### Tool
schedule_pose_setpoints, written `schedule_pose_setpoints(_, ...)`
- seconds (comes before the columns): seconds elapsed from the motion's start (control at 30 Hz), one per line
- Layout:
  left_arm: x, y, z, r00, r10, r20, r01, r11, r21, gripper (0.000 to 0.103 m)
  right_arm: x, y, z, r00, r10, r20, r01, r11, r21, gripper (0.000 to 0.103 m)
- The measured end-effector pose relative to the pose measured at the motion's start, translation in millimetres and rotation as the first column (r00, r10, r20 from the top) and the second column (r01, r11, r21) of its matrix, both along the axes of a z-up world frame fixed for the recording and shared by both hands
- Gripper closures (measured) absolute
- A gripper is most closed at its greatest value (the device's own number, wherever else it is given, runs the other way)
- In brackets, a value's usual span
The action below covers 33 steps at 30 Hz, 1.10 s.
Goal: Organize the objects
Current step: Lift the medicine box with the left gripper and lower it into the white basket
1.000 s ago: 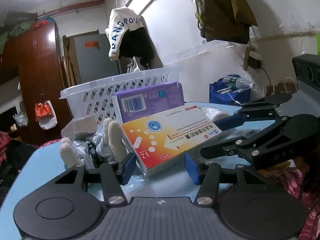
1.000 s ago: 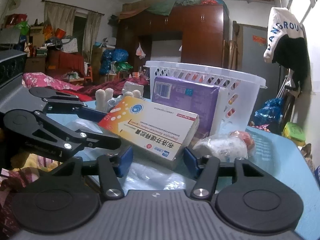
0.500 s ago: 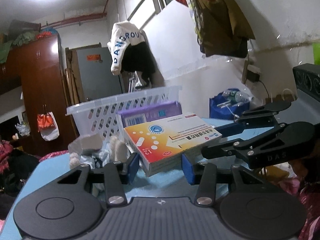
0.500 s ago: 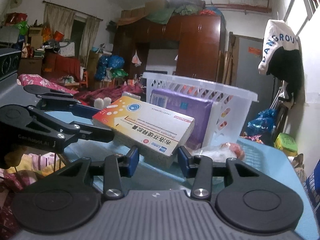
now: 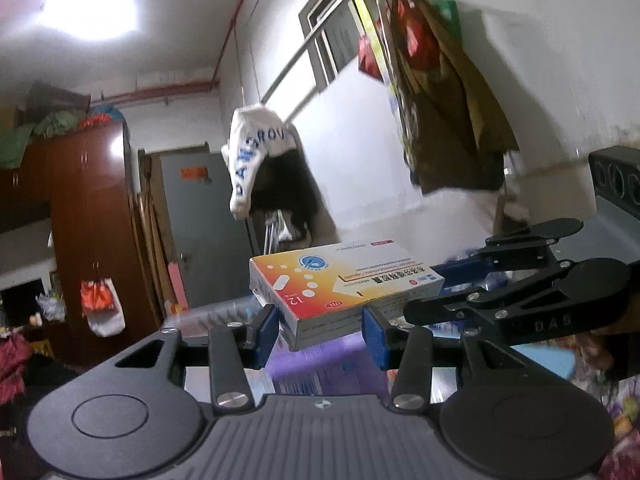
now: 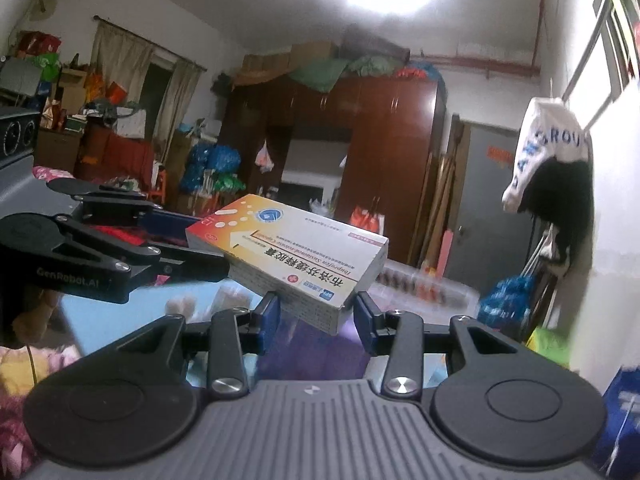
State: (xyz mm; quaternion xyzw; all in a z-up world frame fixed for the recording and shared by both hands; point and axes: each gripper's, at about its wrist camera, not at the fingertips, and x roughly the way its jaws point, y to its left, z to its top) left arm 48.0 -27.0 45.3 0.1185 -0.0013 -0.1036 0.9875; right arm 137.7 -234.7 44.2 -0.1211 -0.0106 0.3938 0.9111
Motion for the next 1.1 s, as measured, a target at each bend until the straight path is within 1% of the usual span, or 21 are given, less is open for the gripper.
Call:
schedule_pose_setpoints(0.1, 15.6, 1.8, 22.4, 1.0, -0.007, 0.015, 0.007, 1.0, -0.003, 0.053, 12.2, 3.7, 19.8, 1.0, -0.007, 0.012, 0.007, 1.0, 0.007, 0.058)
schedule_pose_setpoints(0.17, 27.5, 2.1, 31.9, 1.0, -0.009, 0.01, 0.009, 1.0, -0.008, 0.053, 23.9, 7.2, 30.5, 1.0, -0.01, 0.005, 0.01, 1.0, 0.011, 0.058)
schedule_pose_setpoints(0.27, 46.8, 3.1, 39.9, 1.0, -0.01, -0.003, 0.01, 1.0, -0.006, 0.053, 38.0, 11.2, 33.5, 1.0, -0.019, -0.012, 0.019, 1.0, 0.01, 0.059)
schedule_pose_setpoints(0.47, 86.7, 9.5, 36.7, 0.999, -0.007, -0.046, 0.006, 1.0, -0.008, 0.053, 66.8, 16.6, 20.7, 0.996, -0.03, -0.081, 0.03, 1.0, 0.006, 0.059)
schedule_pose_setpoints(0.6, 117.5, 22.1, 30.9, 0.994, -0.009, -0.109, 0.005, 0.999, -0.037, 0.053, 86.9, 25.1, 12.3, 0.991, -0.04, -0.125, 0.039, 0.999, -0.011, 0.059)
schedule_pose_setpoints(0.73, 151.6, 33.1, 27.9, 0.983, 0.005, -0.184, -0.016, 0.998, -0.058, 0.053, 108.0, 39.0, 9.2, 0.982, -0.064, -0.176, 0.057, 0.997, -0.048, 0.059)
schedule_pose_setpoints(0.83, 173.0, 41.7, 27.4, 0.97, 0.013, -0.244, -0.032, 0.997, -0.073, 0.053, 122.7, 45.8, 10.9, 0.973, -0.075, -0.219, 0.06, 0.995, -0.078, 0.059)
schedule_pose_setpoints(0.93, 195.5, 53.4, 29.2, 0.943, 0.009, -0.331, -0.045, 0.994, -0.102, 0.053, 139.0, 54.0, 11.7, 0.955, -0.08, -0.286, 0.048, 0.992, -0.115, 0.059)
schedule_pose_setpoints(1.03, 217.7, 62.9, 29.6, 0.904, 0.001, -0.429, -0.062, 0.99, -0.129, 0.053, 151.9, 61.6, 10.3, 0.934, -0.1, -0.344, 0.047, 0.986, -0.161, 0.059)
schedule_pose_setpoints(1.1, 232.0, 68.6, 28.1, 0.87, -0.007, -0.493, -0.077, 0.986, -0.149, 0.053, 160.5, 65.3, 9.8, 0.915, -0.115, -0.388, 0.045, 0.982, -0.185, 0.059)
